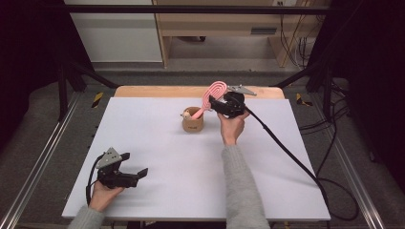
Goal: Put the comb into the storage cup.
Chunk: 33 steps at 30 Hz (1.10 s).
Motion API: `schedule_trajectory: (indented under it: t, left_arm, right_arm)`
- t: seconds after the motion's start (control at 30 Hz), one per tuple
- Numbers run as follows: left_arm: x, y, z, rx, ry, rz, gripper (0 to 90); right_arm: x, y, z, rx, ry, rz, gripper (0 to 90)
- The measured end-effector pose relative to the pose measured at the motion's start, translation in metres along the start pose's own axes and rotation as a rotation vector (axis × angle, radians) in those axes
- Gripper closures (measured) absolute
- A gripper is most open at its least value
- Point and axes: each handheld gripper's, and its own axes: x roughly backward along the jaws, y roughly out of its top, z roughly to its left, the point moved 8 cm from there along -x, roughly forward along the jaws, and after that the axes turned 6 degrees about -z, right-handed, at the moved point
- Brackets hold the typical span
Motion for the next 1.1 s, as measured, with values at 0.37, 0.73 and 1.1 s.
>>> schedule_trajectory:
  t: [0.37,0.73,1.1]
  left_arm:
    - [0.0,0.0,0.0,0.0,-0.003,-0.004,1.3]
    - [-0.001,-0.001,0.0,0.0,-0.001,0.001,1.3]
    - [-0.001,0.0,0.0,0.004,-0.001,-0.004,1.3]
  right_arm:
    - [0.014,0.011,0.002,0.049,0.037,-0.038,8.2]
    - [0.04,0.015,0.003,0.097,0.087,-0.055,0.6]
    - [0.065,0.017,0.009,0.116,0.158,-0.059,0.0]
